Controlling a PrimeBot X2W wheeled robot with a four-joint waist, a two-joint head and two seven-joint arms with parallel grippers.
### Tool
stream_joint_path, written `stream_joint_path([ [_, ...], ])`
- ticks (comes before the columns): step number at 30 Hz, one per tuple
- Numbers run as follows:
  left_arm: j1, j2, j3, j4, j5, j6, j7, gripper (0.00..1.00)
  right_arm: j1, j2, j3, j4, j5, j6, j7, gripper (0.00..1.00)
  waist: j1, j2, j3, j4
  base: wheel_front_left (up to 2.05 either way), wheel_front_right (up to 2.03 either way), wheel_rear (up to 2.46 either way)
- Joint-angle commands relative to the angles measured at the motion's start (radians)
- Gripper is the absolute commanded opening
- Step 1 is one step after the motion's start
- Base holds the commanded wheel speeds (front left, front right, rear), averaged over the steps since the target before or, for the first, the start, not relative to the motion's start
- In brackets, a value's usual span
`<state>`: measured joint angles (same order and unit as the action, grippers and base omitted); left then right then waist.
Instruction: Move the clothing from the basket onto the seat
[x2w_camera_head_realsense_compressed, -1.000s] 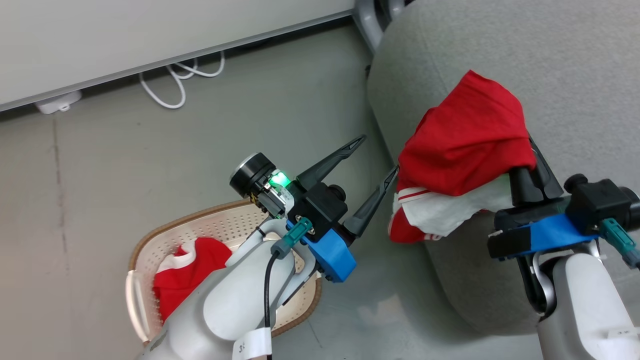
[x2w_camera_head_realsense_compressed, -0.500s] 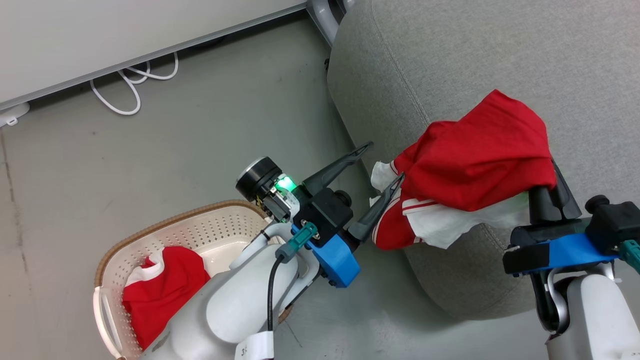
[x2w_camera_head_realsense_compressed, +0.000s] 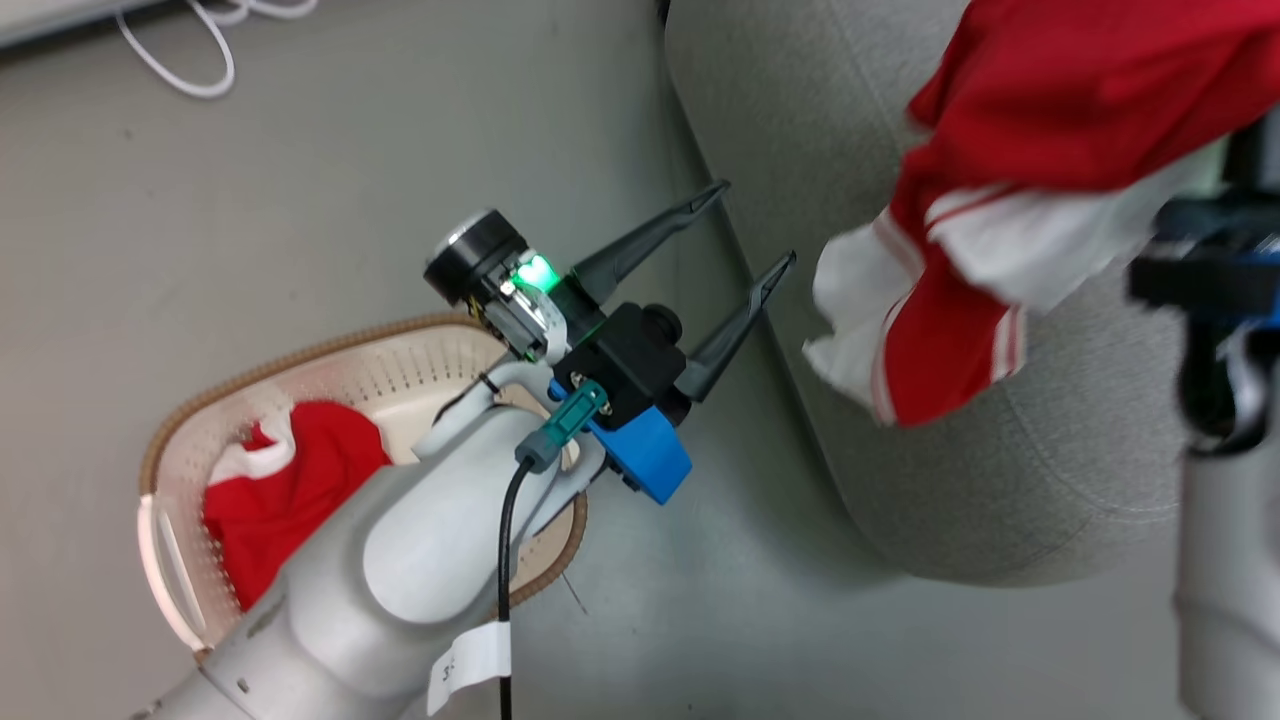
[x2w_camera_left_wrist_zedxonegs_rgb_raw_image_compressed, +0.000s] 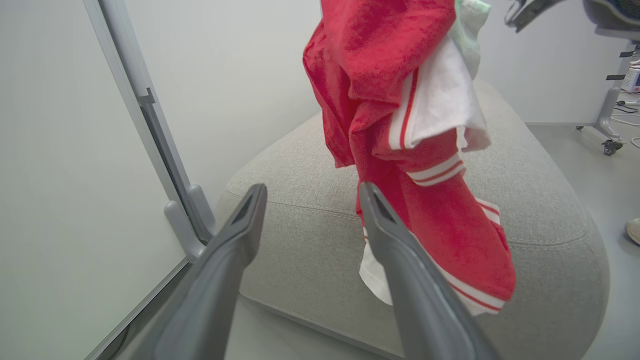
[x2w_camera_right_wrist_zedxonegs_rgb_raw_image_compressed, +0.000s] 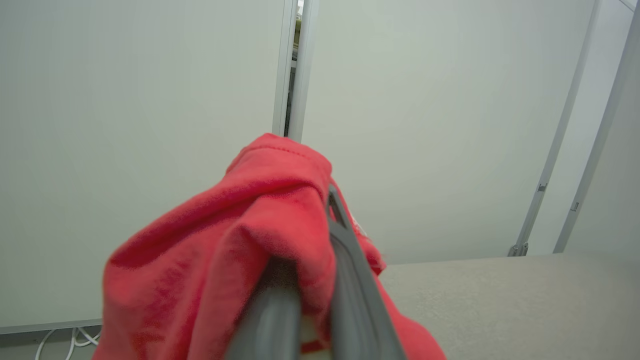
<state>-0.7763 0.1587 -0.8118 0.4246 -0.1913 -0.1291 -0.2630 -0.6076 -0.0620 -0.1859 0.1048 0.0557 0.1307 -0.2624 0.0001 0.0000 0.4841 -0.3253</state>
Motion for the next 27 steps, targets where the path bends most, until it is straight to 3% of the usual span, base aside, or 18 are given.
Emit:
stream_joint_path([
  [1, -0.035, 0.015, -0.003, -0.006, 0.011, -0.002, -0.003, 1.00, -0.074, -0.024, -0.030, -0.014, 0.003, 0.000, -0.004, 0.00, -0.0001, 0.0000, 0.099, 0.014, 0.00, 0.00, 0.00],
  [10, -0.148, 0.056, -0.035, -0.023, 0.028, -0.002, -0.002, 1.00, -0.361, -0.176, -0.202, 0.001, 0.010, 0.000, -0.004, 0.00, -0.0001, 0.0000, 0.276, 0.047, 0.00, 0.00, 0.00],
  [18, -0.203, 0.082, -0.040, -0.050, 0.041, -0.001, 0.003, 1.00, -0.536, -0.380, -0.329, 0.128, 0.021, 0.000, -0.004, 0.00, -0.0001, 0.0000, 0.382, 0.070, 0.00, 0.00, 0.00],
  [22, -0.209, 0.093, -0.040, -0.060, 0.042, 0.005, 0.004, 1.00, -0.522, -0.402, -0.346, 0.203, 0.004, 0.000, -0.004, 0.00, -0.0001, 0.0000, 0.407, 0.069, 0.00, 0.00, 0.00],
  [27, -0.208, 0.100, -0.049, -0.066, 0.039, 0.006, 0.007, 1.00, -0.446, -0.364, -0.357, 0.287, -0.034, 0.000, -0.004, 0.00, -0.0001, 0.0000, 0.420, 0.065, 0.00, 0.00, 0.00],
])
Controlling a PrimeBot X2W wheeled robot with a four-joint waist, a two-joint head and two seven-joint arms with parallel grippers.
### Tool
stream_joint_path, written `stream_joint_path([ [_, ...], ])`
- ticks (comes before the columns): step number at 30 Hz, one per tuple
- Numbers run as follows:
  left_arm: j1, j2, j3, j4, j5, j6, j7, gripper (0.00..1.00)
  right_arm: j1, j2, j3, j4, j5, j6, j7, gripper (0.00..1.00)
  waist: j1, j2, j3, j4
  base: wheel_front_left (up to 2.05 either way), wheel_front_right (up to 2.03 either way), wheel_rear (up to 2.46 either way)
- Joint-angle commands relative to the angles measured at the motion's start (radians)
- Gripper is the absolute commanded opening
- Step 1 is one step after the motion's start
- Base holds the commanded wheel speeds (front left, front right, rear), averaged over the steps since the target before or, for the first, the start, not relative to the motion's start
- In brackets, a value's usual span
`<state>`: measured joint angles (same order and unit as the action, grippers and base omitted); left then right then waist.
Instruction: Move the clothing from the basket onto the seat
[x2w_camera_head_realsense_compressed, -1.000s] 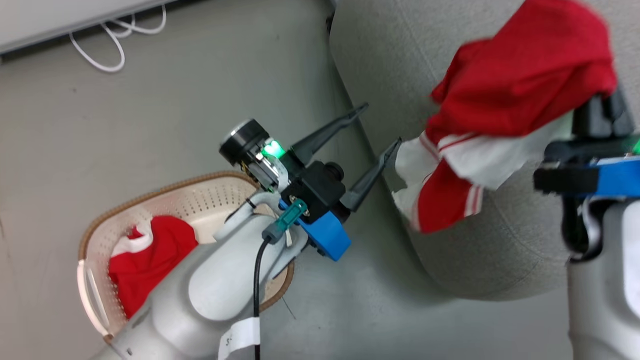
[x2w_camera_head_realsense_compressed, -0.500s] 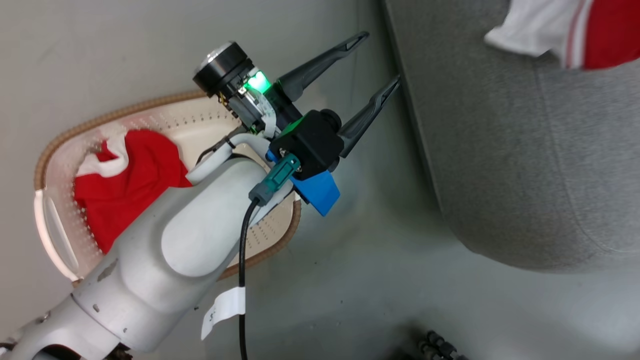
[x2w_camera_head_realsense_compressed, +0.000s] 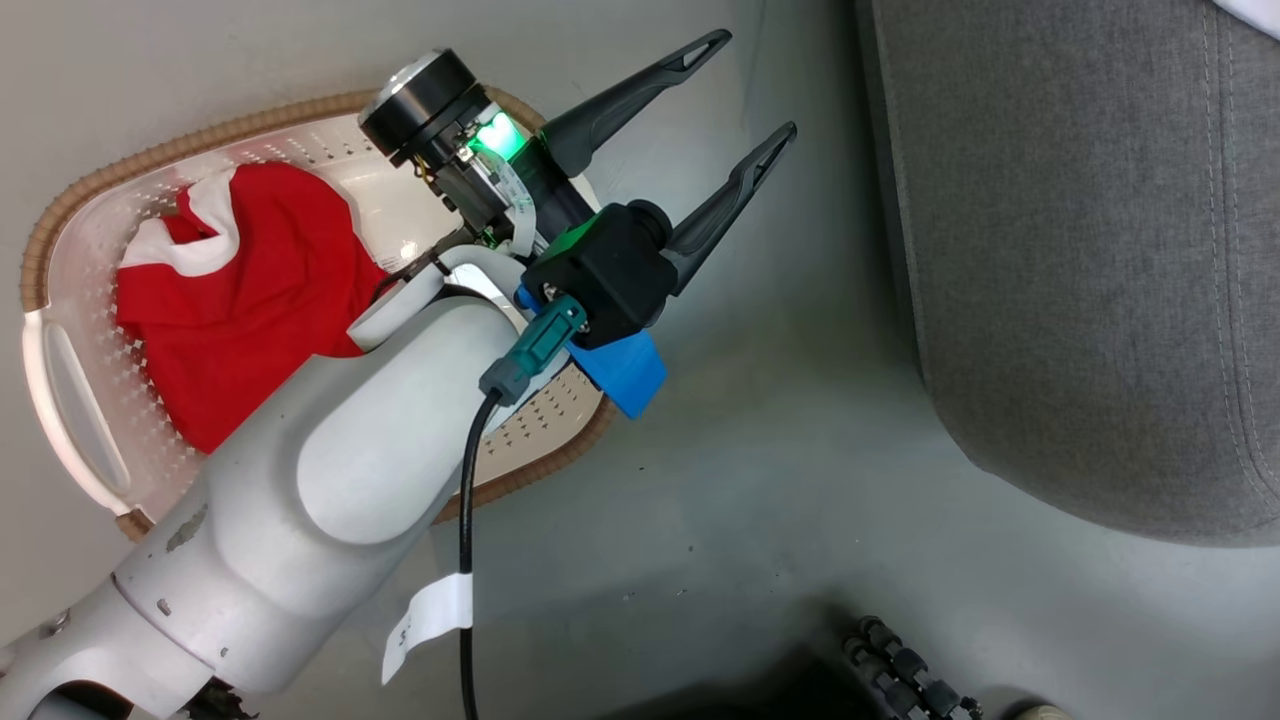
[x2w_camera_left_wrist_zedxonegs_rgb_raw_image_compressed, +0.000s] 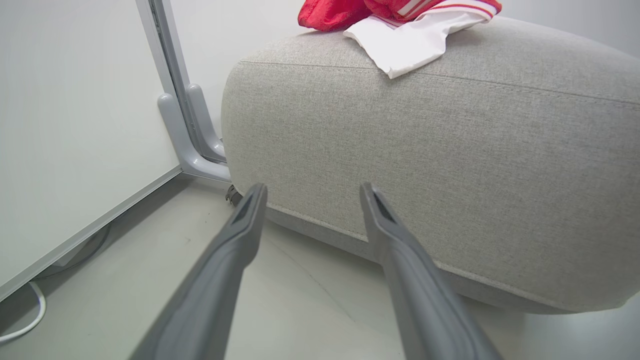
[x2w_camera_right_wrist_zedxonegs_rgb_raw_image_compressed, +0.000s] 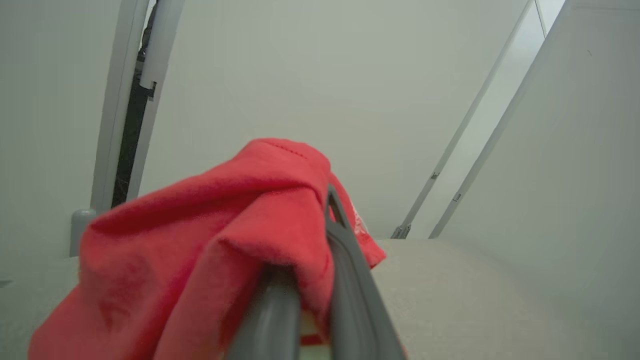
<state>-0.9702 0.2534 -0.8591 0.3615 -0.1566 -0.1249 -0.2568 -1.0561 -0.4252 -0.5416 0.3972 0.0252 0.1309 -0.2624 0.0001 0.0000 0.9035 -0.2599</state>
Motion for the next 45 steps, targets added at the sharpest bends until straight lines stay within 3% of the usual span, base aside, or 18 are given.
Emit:
stream_joint_path([
  [1, -0.014, 0.007, -0.003, -0.004, 0.004, 0.002, 0.002, 1.00, 0.016, 0.008, -0.006, 0.010, -0.011, 0.000, -0.004, 0.00, -0.0001, 0.0000, 0.002, -0.001, 0.00, 0.00, 0.00],
  [9, -0.012, 0.017, -0.008, -0.008, -0.009, 0.009, 0.005, 1.00, 0.121, 0.096, -0.029, 0.140, -0.024, 0.000, -0.004, 0.00, -0.0001, 0.0000, 0.000, -0.009, 0.00, 0.00, 0.00],
  [10, -0.013, 0.018, -0.009, -0.007, -0.009, 0.010, 0.005, 1.00, 0.122, 0.101, -0.030, 0.151, -0.021, 0.000, -0.004, 0.09, -0.0001, 0.0000, 0.000, -0.009, 0.00, 0.00, 0.00],
  [11, -0.014, 0.018, -0.009, -0.007, -0.010, 0.011, 0.005, 1.00, 0.121, 0.106, -0.031, 0.156, -0.016, 0.000, -0.004, 0.95, -0.0001, 0.0000, -0.001, -0.009, 0.00, 0.00, 0.00],
  [12, -0.015, 0.018, -0.010, -0.006, -0.012, 0.010, 0.004, 1.00, 0.120, 0.106, -0.031, 0.154, -0.012, 0.000, -0.004, 1.00, -0.0001, 0.0000, -0.003, -0.008, 0.00, 0.00, 0.00],
  [18, 0.008, 0.001, -0.006, 0.003, -0.026, 0.021, -0.003, 1.00, 0.211, 0.130, -0.007, 0.097, -0.011, 0.000, -0.004, 1.00, -0.0001, 0.0000, -0.061, 0.002, 0.00, 0.00, 0.00],
  [26, 0.102, -0.035, 0.040, -0.005, -0.068, 0.050, -0.009, 1.00, 0.454, 0.184, 0.046, -0.048, 0.004, 0.000, -0.004, 1.00, -0.0001, 0.0000, -0.243, 0.024, 0.00, 0.00, 0.00],
  [34, 0.241, -0.055, 0.158, -0.032, -0.098, 0.076, -0.009, 1.00, 0.603, 0.226, 0.191, -0.219, 0.017, 0.000, -0.004, 1.00, -0.0001, 0.0000, -0.416, 0.076, 0.00, 0.00, 0.00],
  [45, 0.422, -0.098, 0.393, -0.075, -0.092, 0.096, -0.009, 1.00, 0.686, 0.278, 0.399, -0.304, 0.043, 0.000, -0.004, 1.00, -0.0001, 0.0000, -0.581, 0.184, 0.00, 0.00, 0.00],
])
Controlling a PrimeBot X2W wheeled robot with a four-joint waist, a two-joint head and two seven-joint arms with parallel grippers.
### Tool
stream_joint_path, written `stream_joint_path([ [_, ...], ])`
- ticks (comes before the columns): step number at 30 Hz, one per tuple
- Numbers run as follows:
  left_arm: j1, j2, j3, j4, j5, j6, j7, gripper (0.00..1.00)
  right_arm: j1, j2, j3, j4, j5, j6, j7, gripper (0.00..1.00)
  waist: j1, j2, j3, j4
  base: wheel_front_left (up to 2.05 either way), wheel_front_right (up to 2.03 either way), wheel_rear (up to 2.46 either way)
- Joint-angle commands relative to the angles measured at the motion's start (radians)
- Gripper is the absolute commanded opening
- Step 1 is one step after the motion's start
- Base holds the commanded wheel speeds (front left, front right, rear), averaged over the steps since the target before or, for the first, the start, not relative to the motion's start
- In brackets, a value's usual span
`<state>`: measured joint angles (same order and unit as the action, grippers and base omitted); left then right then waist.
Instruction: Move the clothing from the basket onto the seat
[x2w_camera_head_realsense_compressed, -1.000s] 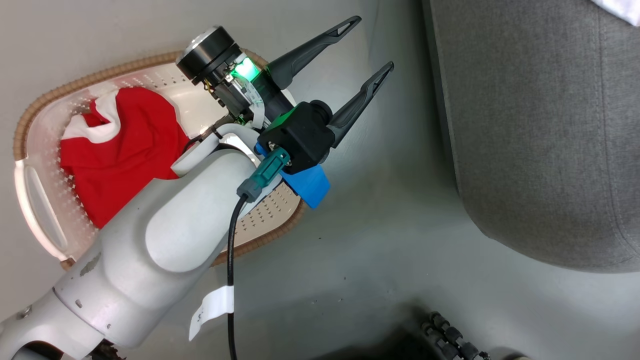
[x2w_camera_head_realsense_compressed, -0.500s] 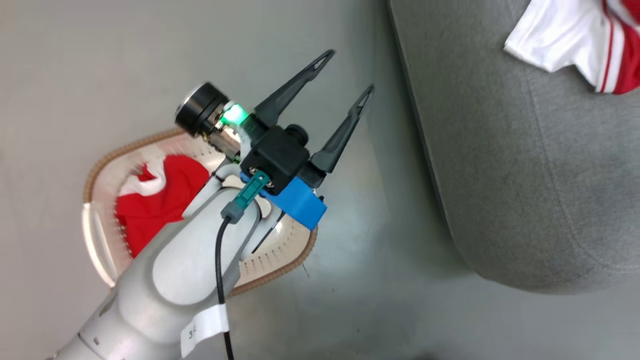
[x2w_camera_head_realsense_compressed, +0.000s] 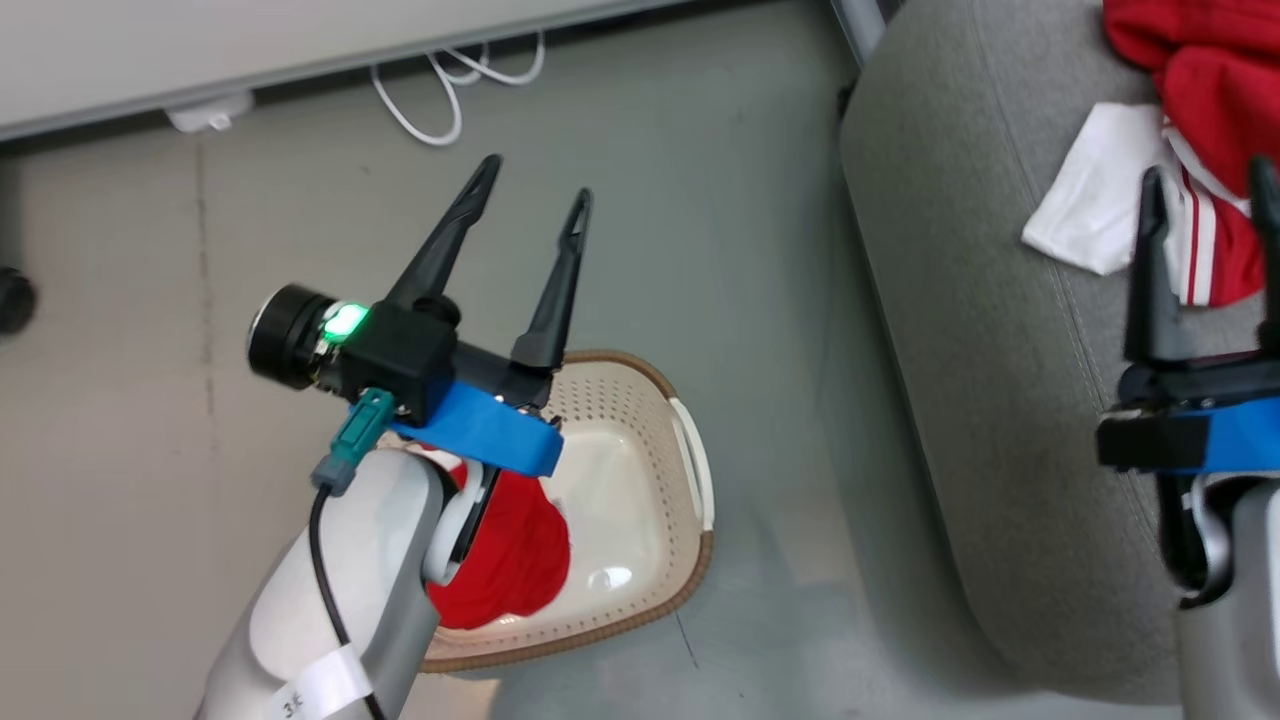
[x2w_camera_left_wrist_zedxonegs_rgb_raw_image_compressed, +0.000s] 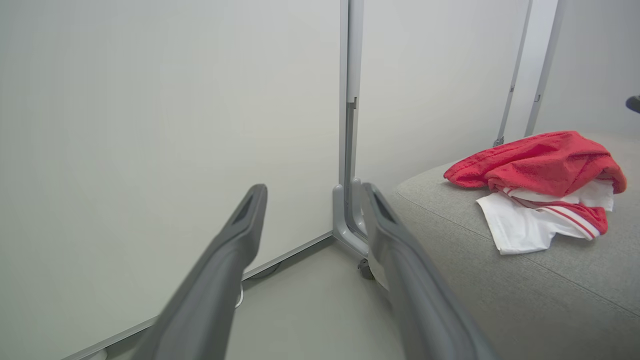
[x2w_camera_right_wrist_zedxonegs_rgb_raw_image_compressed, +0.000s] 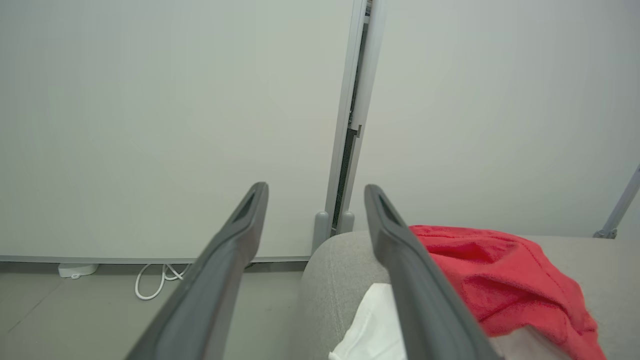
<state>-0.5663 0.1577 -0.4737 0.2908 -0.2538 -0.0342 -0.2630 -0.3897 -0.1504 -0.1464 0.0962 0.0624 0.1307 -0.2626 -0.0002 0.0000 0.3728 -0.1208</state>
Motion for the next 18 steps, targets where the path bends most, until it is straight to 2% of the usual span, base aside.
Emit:
stream_joint_path([
  [1, 0.034, -0.006, 0.032, -0.007, 0.010, 0.004, -0.003, 1.00, 0.028, 0.008, 0.021, -0.004, 0.004, 0.000, -0.003, 1.00, 0.0002, 0.0000, -0.064, 0.054, 0.00, 0.00, 0.00],
  [10, 0.175, -0.038, 0.209, -0.008, 0.045, -0.011, -0.003, 1.00, 0.080, 0.042, 0.121, 0.012, 0.017, 0.000, -0.003, 1.00, 0.0002, 0.0000, -0.163, 0.118, 0.00, 0.00, 0.00],
  [18, 0.269, -0.061, 0.324, -0.024, 0.074, -0.027, -0.003, 1.00, 0.137, 0.064, 0.140, 0.019, 0.013, 0.000, -0.003, 1.00, 0.0002, 0.0000, -0.216, 0.137, 0.00, 0.00, 0.00],
])
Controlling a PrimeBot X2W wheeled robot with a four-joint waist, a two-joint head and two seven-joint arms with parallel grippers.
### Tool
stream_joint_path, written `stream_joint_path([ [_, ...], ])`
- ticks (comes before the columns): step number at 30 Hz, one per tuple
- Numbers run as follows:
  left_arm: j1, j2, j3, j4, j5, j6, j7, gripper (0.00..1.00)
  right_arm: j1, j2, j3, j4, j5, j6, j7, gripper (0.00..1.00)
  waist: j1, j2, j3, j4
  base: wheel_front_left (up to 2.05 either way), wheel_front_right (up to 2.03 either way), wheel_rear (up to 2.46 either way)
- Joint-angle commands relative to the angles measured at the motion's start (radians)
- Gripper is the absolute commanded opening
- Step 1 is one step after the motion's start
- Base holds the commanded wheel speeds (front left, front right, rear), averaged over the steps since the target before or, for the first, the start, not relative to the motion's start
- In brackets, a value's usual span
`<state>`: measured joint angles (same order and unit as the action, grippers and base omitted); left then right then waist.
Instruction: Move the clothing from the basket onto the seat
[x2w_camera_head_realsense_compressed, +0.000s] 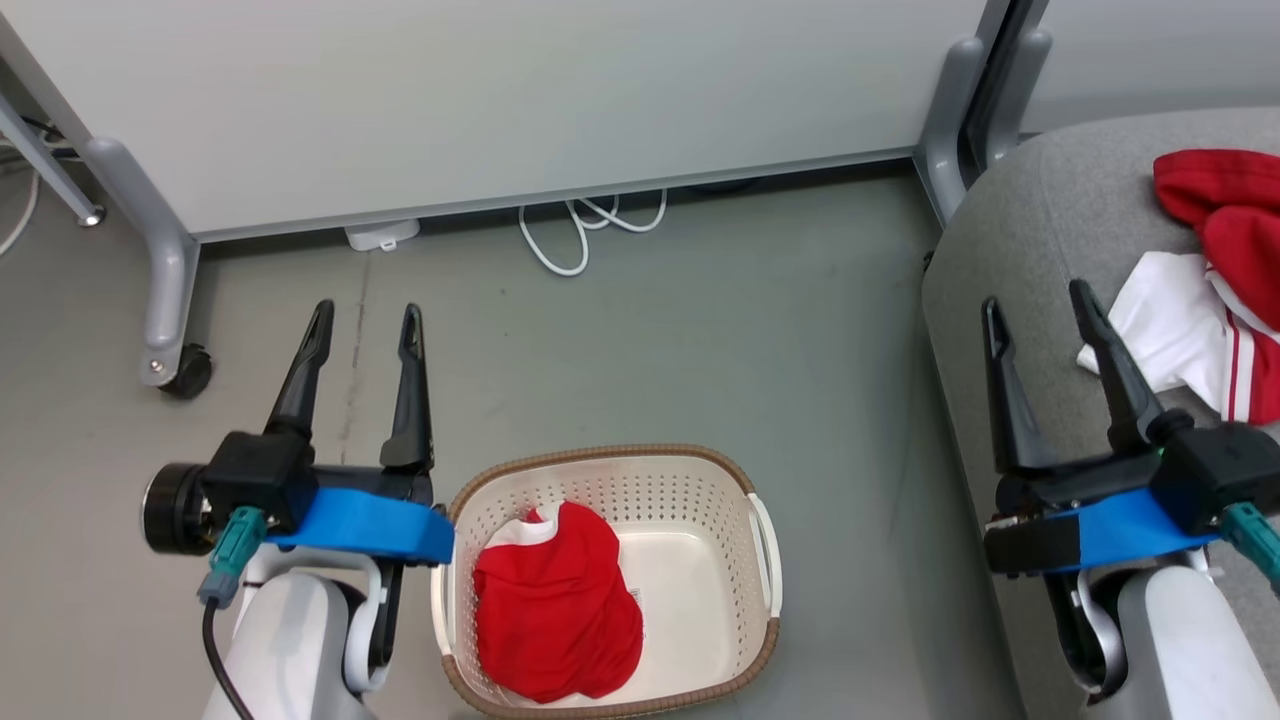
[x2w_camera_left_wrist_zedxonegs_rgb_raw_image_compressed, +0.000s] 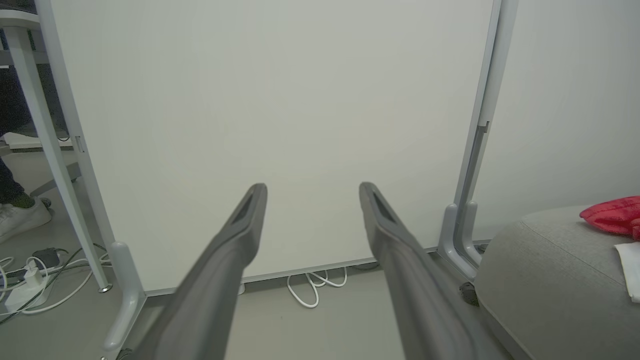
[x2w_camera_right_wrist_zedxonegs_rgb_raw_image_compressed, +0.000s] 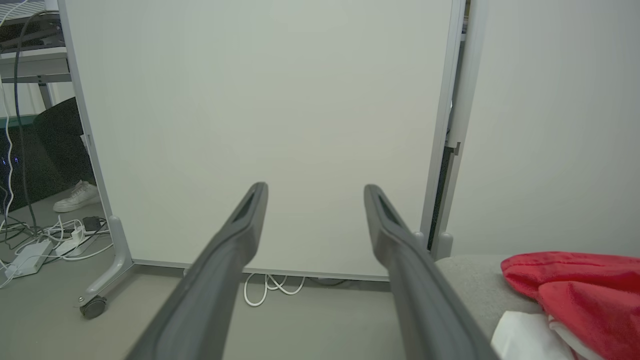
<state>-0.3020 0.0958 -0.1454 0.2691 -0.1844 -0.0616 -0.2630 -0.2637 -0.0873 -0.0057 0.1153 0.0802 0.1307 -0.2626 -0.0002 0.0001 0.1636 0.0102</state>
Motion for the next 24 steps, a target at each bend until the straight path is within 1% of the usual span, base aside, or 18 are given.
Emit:
stream_joint_path([
  [1, 0.017, -0.002, 0.008, -0.005, 0.006, -0.003, -0.003, 1.00, 0.021, 0.003, 0.000, 0.001, -0.004, 0.000, -0.003, 1.00, 0.0002, -0.0001, -0.012, 0.007, 0.00, 0.00, 0.00],
  [6, 0.069, -0.020, 0.055, -0.017, 0.027, -0.019, -0.003, 1.00, 0.071, 0.013, -0.007, 0.002, 0.008, 0.000, -0.003, 1.00, 0.0002, -0.0001, -0.031, 0.016, 0.00, 0.00, 0.00],
  [16, 0.142, -0.039, 0.105, -0.024, 0.056, -0.037, -0.003, 1.00, 0.160, 0.028, -0.021, 0.006, 0.019, 0.000, -0.003, 1.00, 0.0002, -0.0001, -0.055, 0.025, 0.00, 0.00, 0.00],
  [24, 0.164, -0.044, 0.125, -0.031, 0.065, -0.046, -0.003, 1.00, 0.151, 0.034, -0.024, 0.012, 0.018, 0.000, -0.003, 1.00, 0.0002, -0.0001, -0.067, 0.029, 0.00, 0.00, 0.00],
])
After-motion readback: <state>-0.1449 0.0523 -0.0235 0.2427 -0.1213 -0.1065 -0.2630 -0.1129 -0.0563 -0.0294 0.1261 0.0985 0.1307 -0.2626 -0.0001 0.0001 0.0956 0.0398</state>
